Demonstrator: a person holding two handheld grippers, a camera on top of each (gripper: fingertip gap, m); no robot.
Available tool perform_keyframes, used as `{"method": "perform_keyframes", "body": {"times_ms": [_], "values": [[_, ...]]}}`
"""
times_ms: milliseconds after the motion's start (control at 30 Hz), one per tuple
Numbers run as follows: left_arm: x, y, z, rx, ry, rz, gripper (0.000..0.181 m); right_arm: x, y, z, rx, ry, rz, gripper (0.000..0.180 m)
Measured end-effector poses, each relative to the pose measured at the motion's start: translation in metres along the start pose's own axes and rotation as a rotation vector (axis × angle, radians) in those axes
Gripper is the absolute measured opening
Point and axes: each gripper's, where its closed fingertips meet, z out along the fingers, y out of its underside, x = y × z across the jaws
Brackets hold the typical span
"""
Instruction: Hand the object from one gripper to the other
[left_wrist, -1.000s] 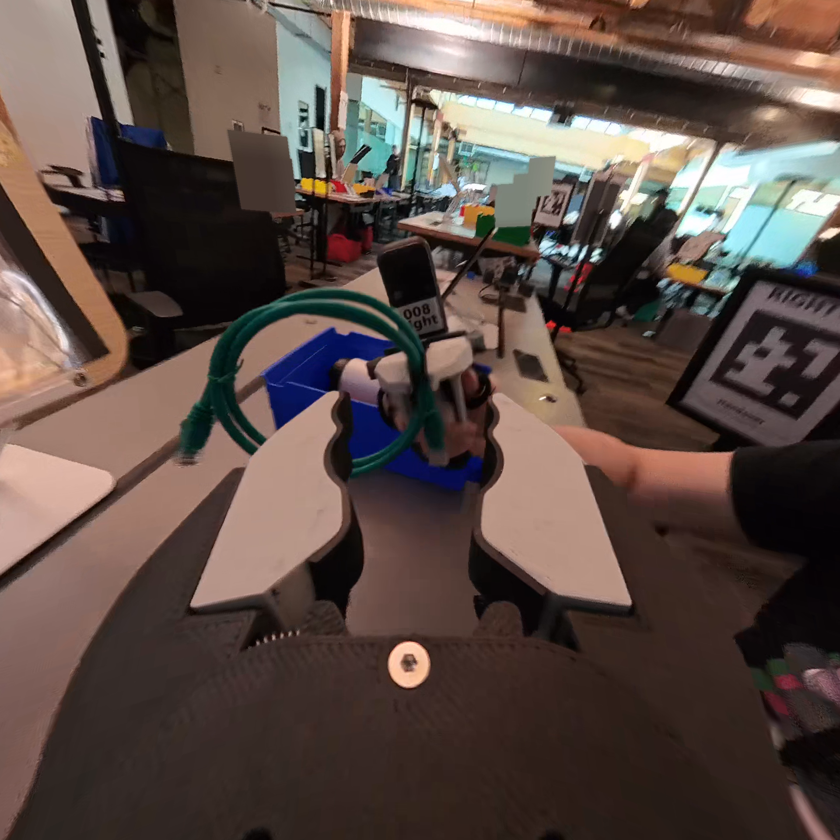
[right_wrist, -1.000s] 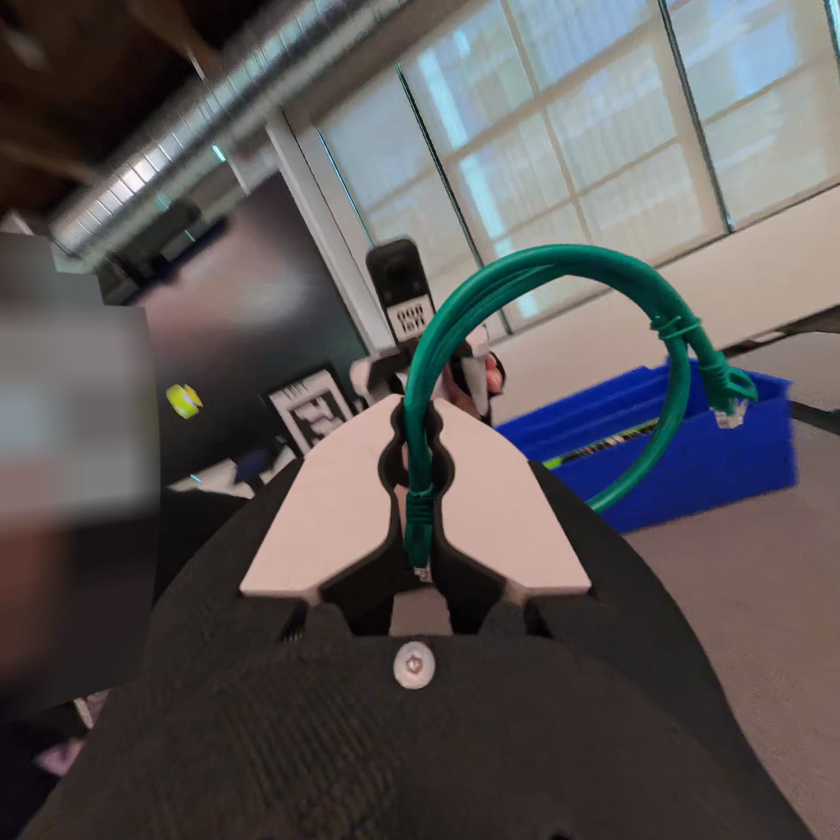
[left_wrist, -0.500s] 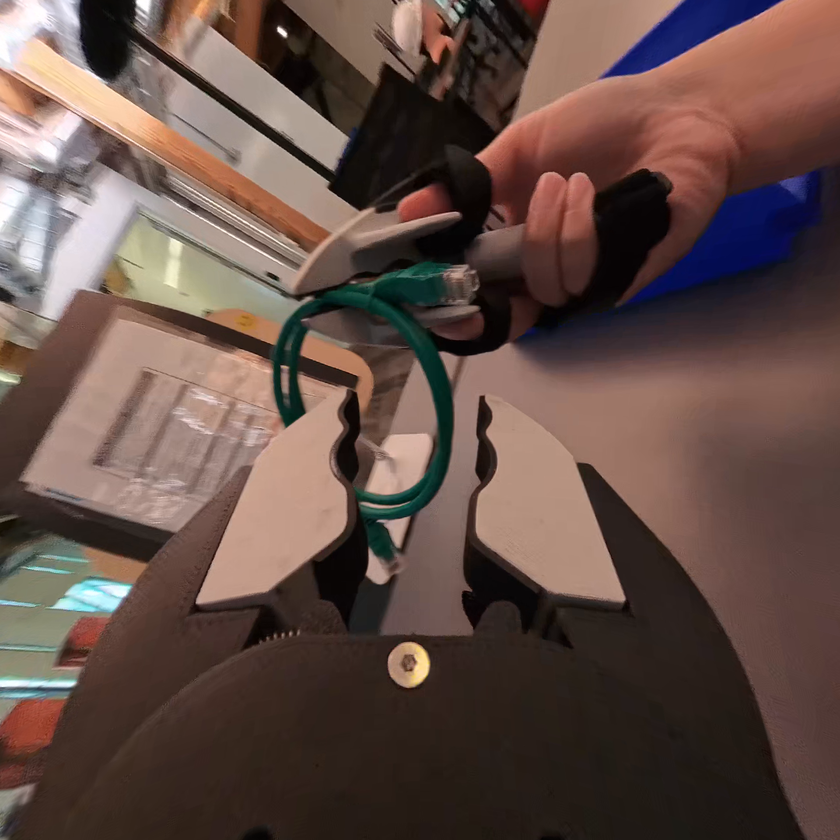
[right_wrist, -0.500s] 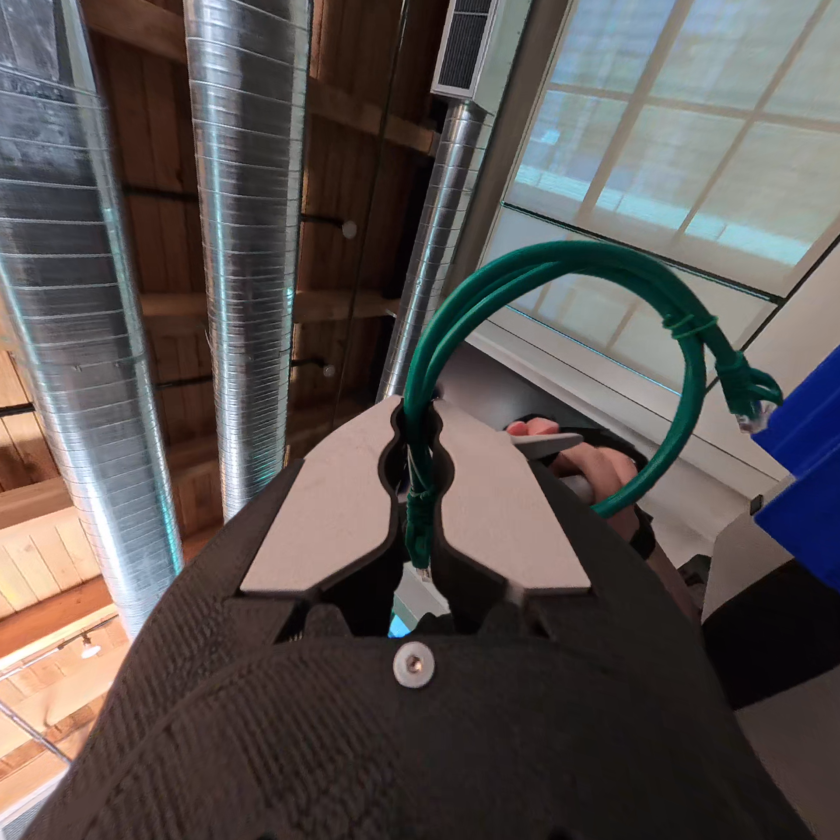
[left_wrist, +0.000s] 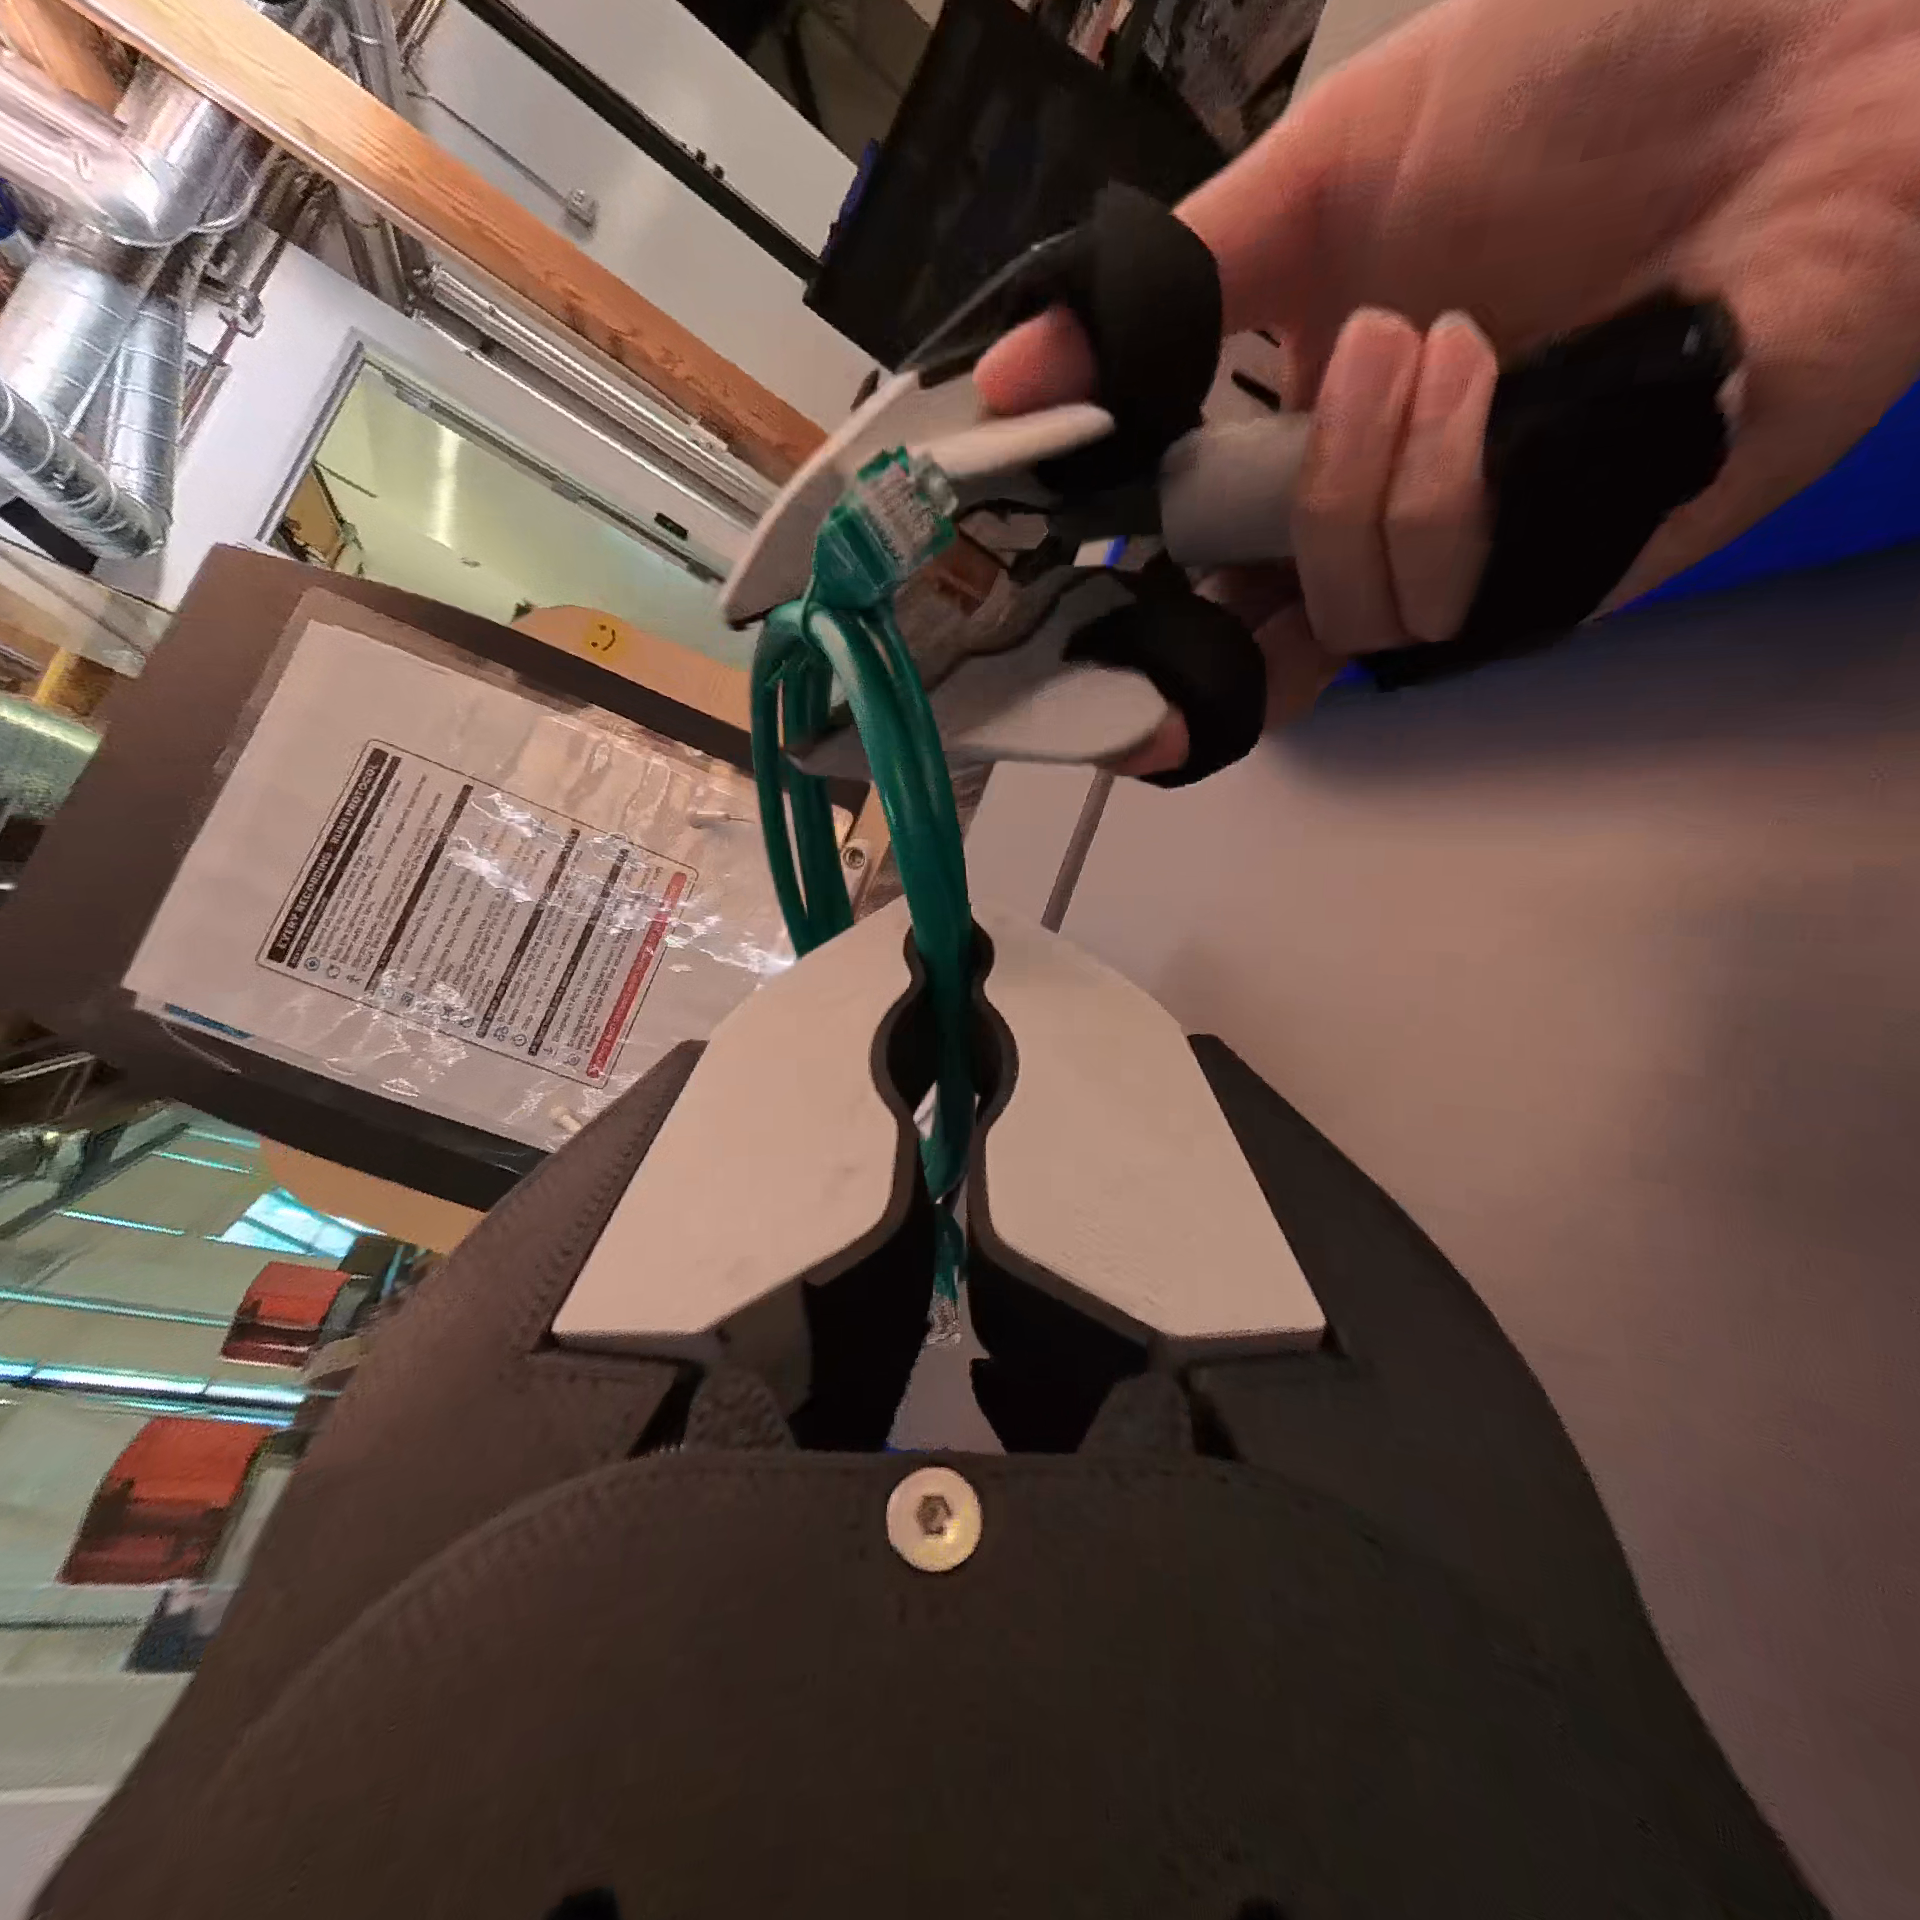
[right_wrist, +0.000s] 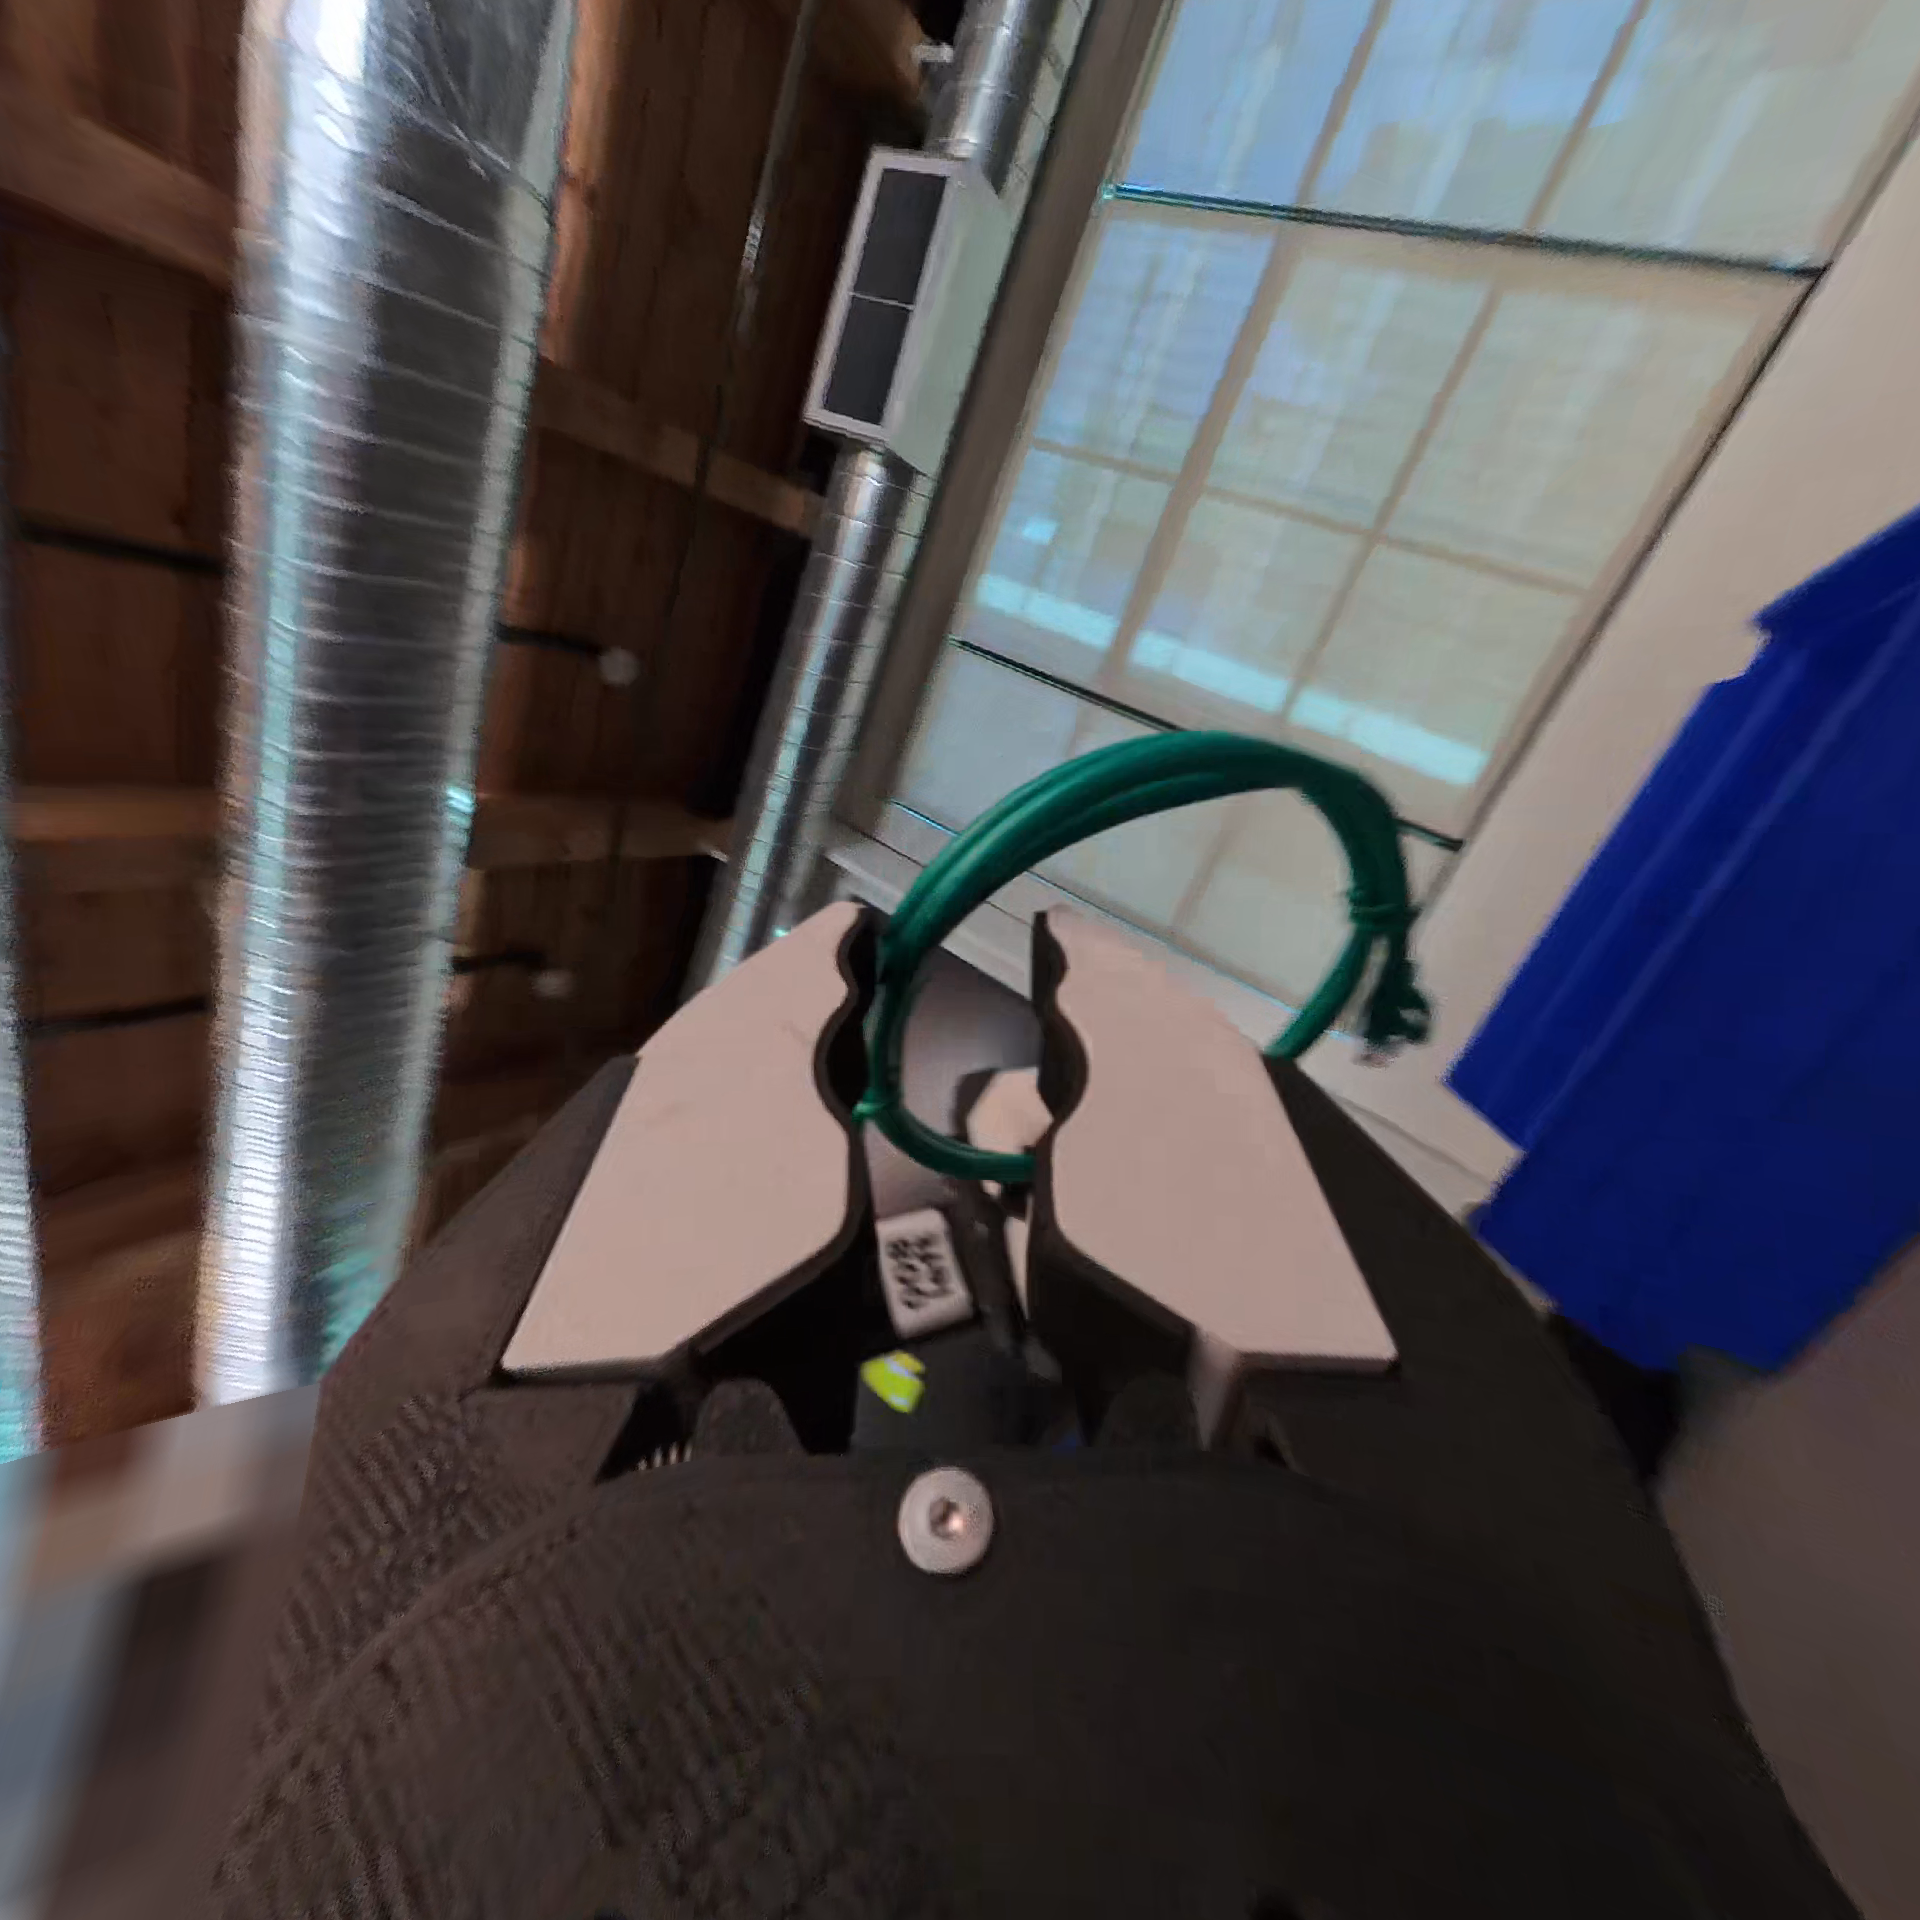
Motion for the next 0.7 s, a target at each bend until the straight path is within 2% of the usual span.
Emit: {"method": "perform_keyframes", "body": {"times_ms": [67,200,333,400,500,567,700], "values": [[-0.012,-0.004,-0.009,0.016,-0.018,-0.028,0.0,0.0,-0.005,-0.005,-0.056,0.059,-0.109,0.039],[-0.034,-0.016,-0.033,0.08,-0.022,-0.103,0.0,-0.006,-0.027,-0.02,-0.067,0.191,-0.4,0.042],[-0.043,-0.057,-0.069,0.334,0.111,-0.323,0.0,-0.018,-0.037,-0.025,-0.09,0.319,-0.866,0.051],[-0.047,-0.078,-0.09,0.476,0.217,-0.461,0.0,-0.022,-0.034,-0.025,-0.112,0.404,-1.205,0.052],[-0.059,-0.1,-0.12,0.668,0.381,-0.703,0.0,-0.041,-0.031,-0.029,-0.021,0.576,-1.816,0.054],[-0.07,-0.102,-0.129,0.715,0.48,-0.9,0.0,-0.064,-0.006,-0.022,0.064,0.575,-2.255,0.054],[-0.08,-0.091,-0.129,0.725,0.706,-1.279,0.0,-0.061,0.065,0.005,-0.064,0.527,-3.017,0.059]]}}
